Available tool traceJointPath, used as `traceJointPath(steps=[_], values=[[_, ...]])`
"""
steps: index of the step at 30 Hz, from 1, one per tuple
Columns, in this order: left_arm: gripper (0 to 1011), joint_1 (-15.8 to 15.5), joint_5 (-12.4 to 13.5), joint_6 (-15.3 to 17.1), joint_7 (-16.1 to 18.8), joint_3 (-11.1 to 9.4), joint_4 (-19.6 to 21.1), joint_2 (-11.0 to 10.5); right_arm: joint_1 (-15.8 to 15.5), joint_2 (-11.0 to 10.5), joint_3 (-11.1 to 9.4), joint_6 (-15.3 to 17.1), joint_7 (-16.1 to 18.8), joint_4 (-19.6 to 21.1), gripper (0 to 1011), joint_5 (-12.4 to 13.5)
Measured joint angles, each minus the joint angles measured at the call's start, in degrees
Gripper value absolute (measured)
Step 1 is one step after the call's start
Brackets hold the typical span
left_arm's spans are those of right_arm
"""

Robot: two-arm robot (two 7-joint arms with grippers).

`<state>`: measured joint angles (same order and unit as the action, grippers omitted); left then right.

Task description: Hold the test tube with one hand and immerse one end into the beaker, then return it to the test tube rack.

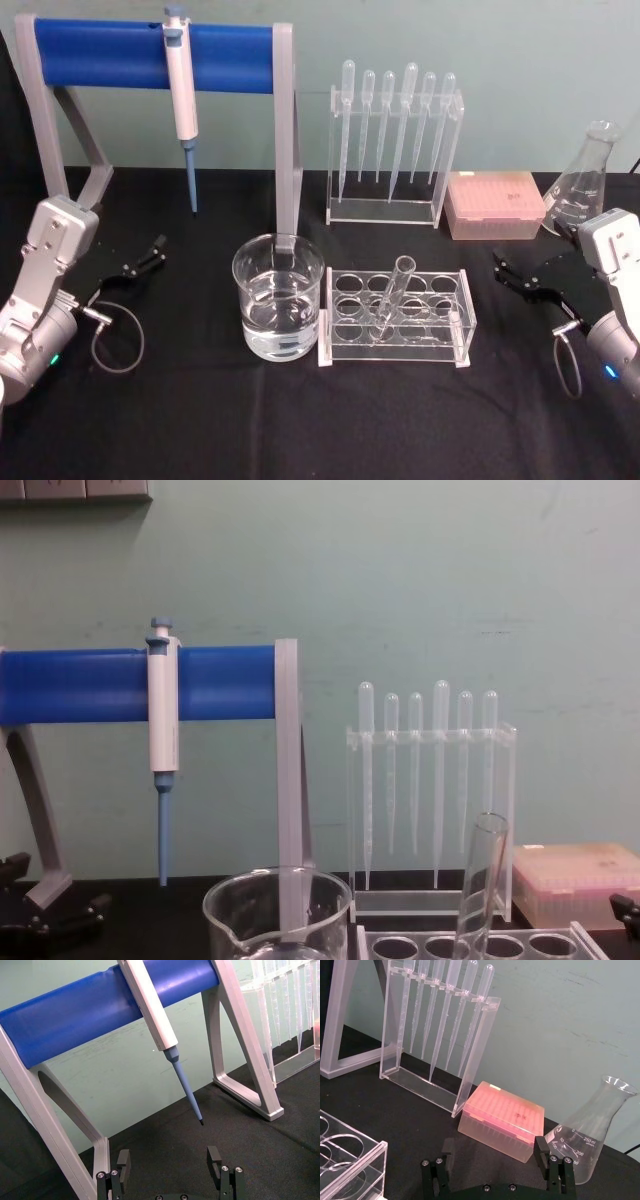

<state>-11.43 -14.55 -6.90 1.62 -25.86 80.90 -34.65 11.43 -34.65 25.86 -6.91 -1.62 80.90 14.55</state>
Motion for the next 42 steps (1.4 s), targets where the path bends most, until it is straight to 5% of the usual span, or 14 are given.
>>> traceJointPath(steps=[42], values=[[1000,0.0,0.0,0.0,0.0,0.0,0.0,0.0,0.0,0.0,0.0,0.0,0.0,0.0,1002,0.0]])
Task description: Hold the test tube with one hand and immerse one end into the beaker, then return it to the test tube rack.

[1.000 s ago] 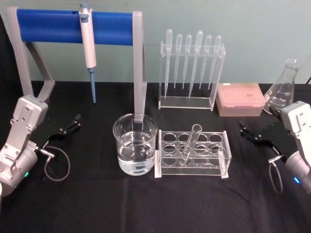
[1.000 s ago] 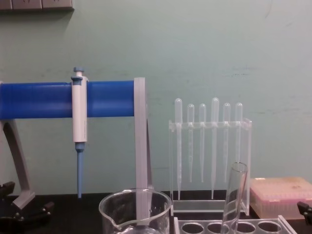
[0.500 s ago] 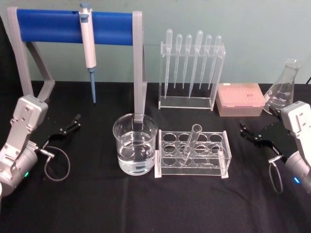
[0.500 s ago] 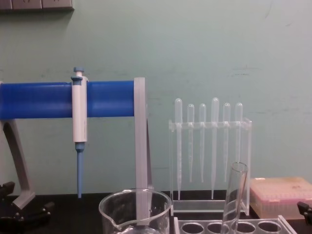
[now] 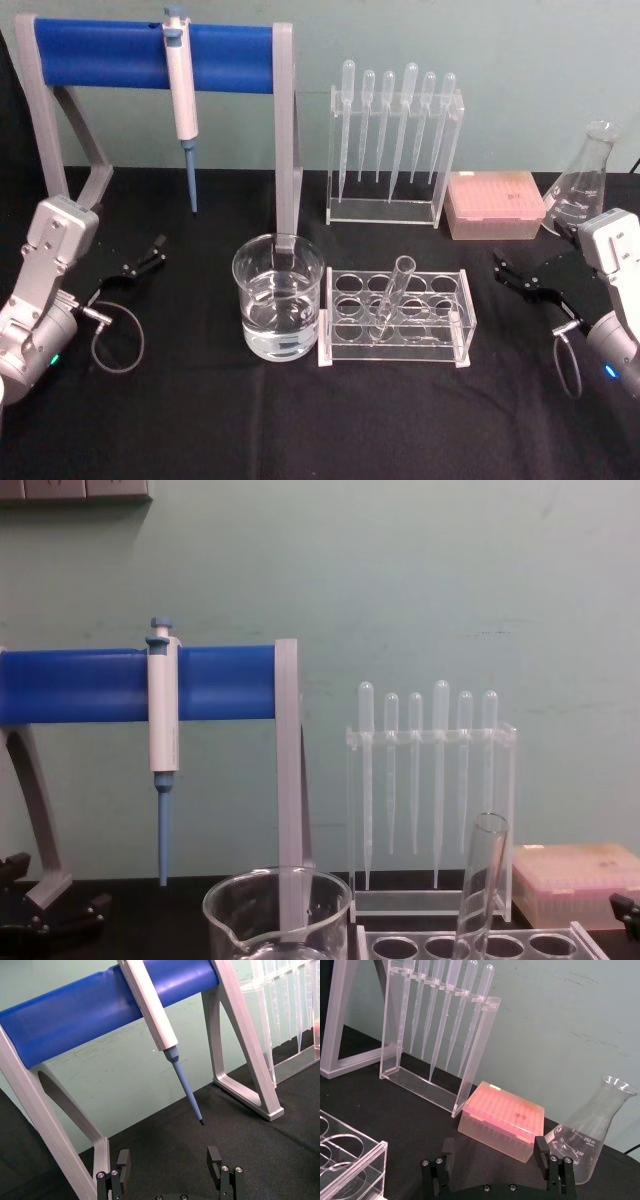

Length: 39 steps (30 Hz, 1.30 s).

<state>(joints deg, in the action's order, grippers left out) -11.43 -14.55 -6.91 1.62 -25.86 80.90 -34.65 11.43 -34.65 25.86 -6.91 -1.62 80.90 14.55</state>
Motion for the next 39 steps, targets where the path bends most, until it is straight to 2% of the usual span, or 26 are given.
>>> traceJointPath(steps=[39], values=[[1000,0.0,0.0,0.0,0.0,0.0,0.0,0.0,0.0,0.0,0.0,0.0,0.0,0.0,1002,0.0]])
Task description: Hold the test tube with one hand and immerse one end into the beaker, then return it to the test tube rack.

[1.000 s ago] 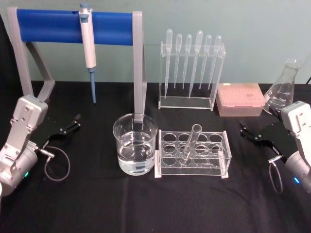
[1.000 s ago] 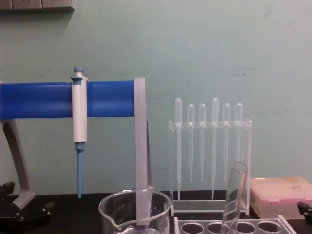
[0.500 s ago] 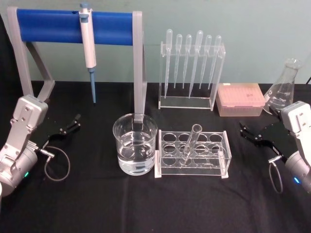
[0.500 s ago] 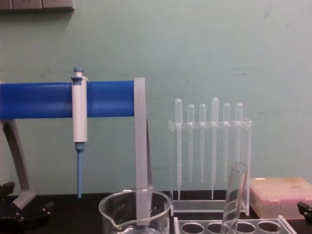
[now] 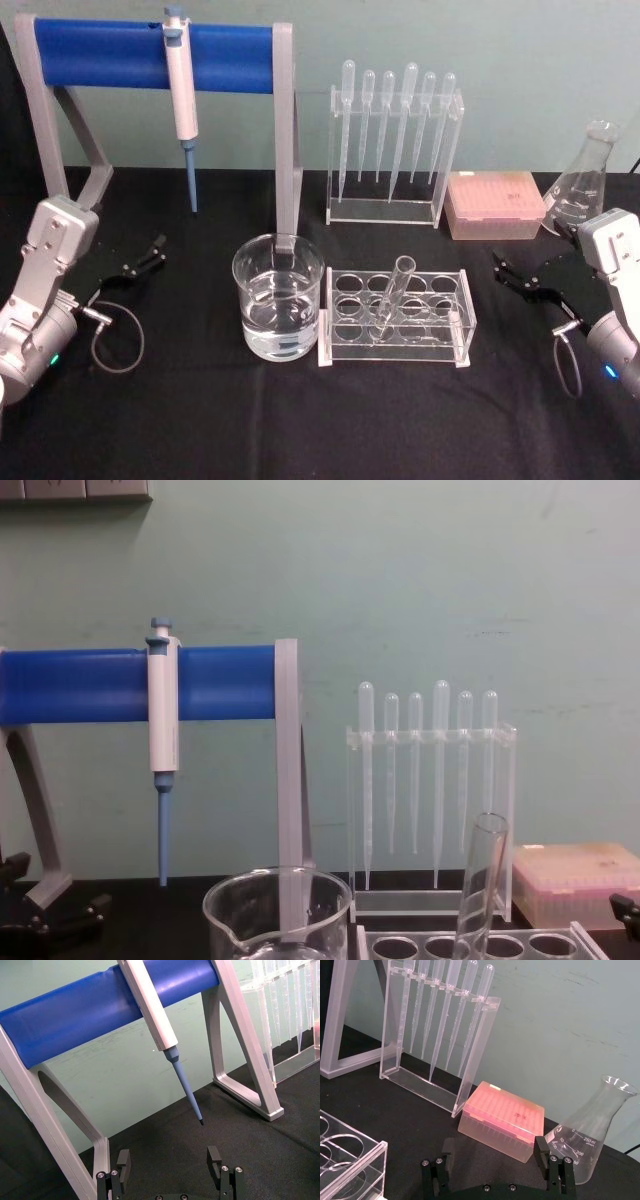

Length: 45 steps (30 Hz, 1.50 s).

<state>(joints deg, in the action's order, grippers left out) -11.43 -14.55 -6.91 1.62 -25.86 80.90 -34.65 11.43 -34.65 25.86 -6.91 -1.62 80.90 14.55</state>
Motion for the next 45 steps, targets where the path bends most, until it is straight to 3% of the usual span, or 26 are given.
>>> traceJointPath(steps=[36,45], values=[[1000,0.0,0.0,0.0,0.0,0.0,0.0,0.0,0.0,0.0,0.0,0.0,0.0,0.0,1002,0.0],[1000,0.0,0.0,0.0,0.0,0.0,0.0,0.0,-3.35,-0.72,-2.47,-1.47,-0.11,3.47,1002,-0.63]])
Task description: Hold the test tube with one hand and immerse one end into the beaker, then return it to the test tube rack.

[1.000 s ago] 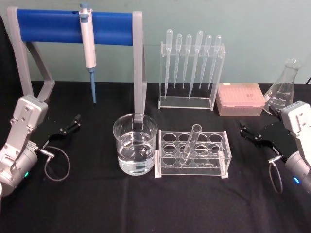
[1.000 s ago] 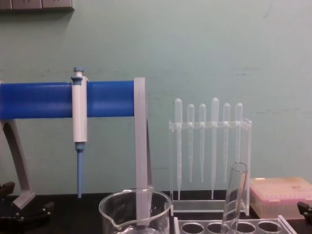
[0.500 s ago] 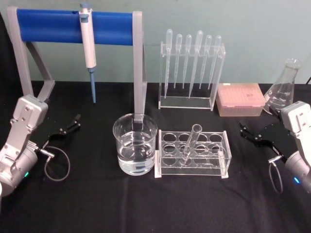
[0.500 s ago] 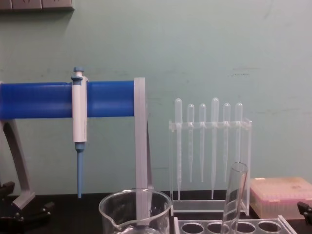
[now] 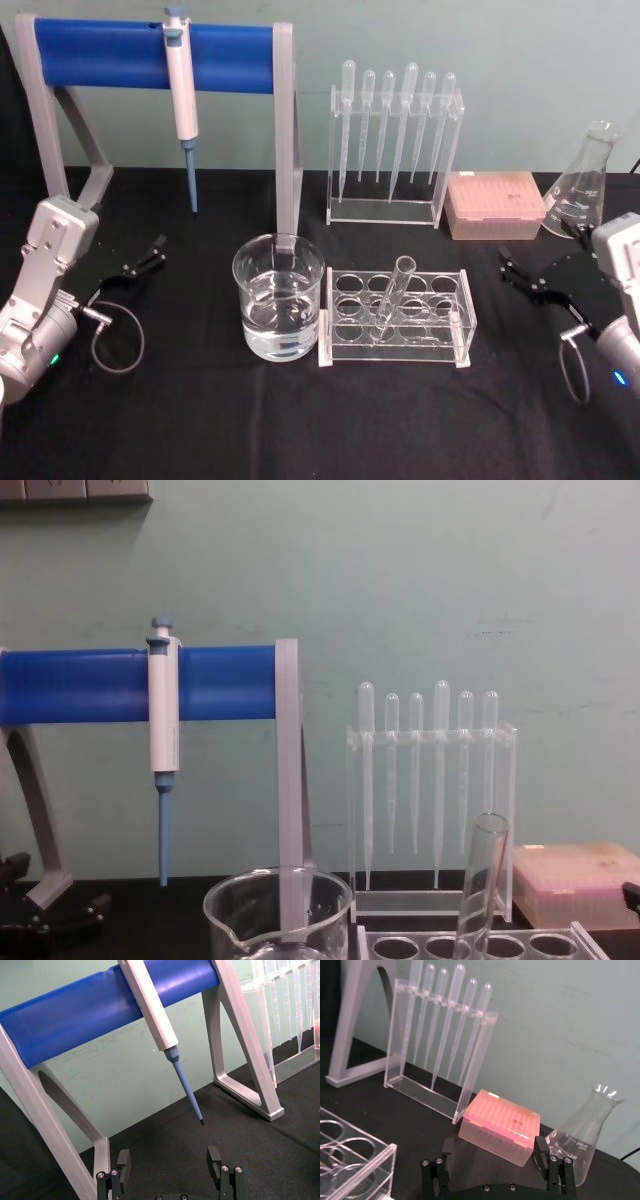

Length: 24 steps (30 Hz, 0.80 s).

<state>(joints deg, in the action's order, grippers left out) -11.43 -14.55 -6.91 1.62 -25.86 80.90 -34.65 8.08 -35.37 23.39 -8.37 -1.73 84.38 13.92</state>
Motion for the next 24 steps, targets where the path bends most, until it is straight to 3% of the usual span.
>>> traceJointPath(steps=[6,17,24], values=[[1000,0.0,0.0,0.0,0.0,0.0,0.0,0.0,-5.66,-2.66,-2.41,-0.77,-0.09,6.14,1002,0.36],[1000,0.0,0.0,0.0,0.0,0.0,0.0,0.0,-17.43,-8.39,-6.77,-4.08,5.31,15.5,1002,4.77],[1000,0.0,0.0,0.0,0.0,0.0,0.0,0.0,-19.41,-8.94,-6.36,-6.36,8.81,17.46,1002,4.19]])
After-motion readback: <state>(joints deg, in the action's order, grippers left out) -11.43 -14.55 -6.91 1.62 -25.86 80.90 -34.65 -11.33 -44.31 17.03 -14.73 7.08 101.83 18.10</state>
